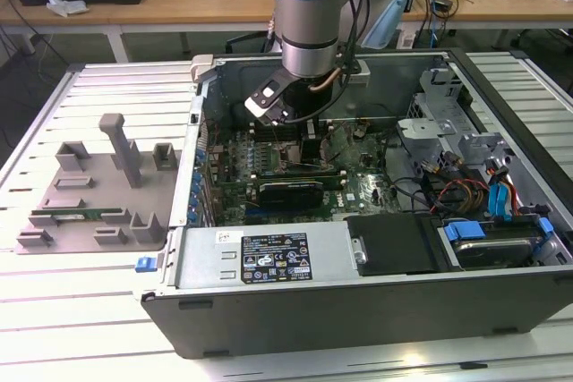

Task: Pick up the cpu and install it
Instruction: 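Place the cpu into insertion slot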

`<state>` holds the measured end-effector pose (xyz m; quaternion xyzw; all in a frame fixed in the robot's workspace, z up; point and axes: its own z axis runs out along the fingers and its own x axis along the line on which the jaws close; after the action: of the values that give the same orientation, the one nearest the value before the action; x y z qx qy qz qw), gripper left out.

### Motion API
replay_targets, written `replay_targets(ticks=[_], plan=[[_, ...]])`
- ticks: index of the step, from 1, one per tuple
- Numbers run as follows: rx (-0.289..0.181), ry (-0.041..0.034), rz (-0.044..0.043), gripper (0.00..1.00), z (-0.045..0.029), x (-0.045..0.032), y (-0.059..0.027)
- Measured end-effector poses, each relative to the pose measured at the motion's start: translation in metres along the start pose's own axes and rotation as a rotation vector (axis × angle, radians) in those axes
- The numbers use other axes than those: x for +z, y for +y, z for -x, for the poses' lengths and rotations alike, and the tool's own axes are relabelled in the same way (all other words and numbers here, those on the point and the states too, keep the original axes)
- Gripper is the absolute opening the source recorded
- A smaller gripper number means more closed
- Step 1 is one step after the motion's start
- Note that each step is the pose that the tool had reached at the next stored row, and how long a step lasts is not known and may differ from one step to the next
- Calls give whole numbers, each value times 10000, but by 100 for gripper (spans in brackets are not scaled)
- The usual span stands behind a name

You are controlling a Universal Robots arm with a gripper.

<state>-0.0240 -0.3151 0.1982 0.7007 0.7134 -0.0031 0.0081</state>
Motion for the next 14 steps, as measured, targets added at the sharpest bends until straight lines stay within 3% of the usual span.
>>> replay_targets(ticks=[2, 3, 9, 14], plan=[[0, 0, 0, 55, 0, 0, 0], [0, 0, 0, 62, 0, 0, 0], [0, -1, 0, 62, -1, -5, 2], [0, 0, 0, 62, 1, -98, 2]])
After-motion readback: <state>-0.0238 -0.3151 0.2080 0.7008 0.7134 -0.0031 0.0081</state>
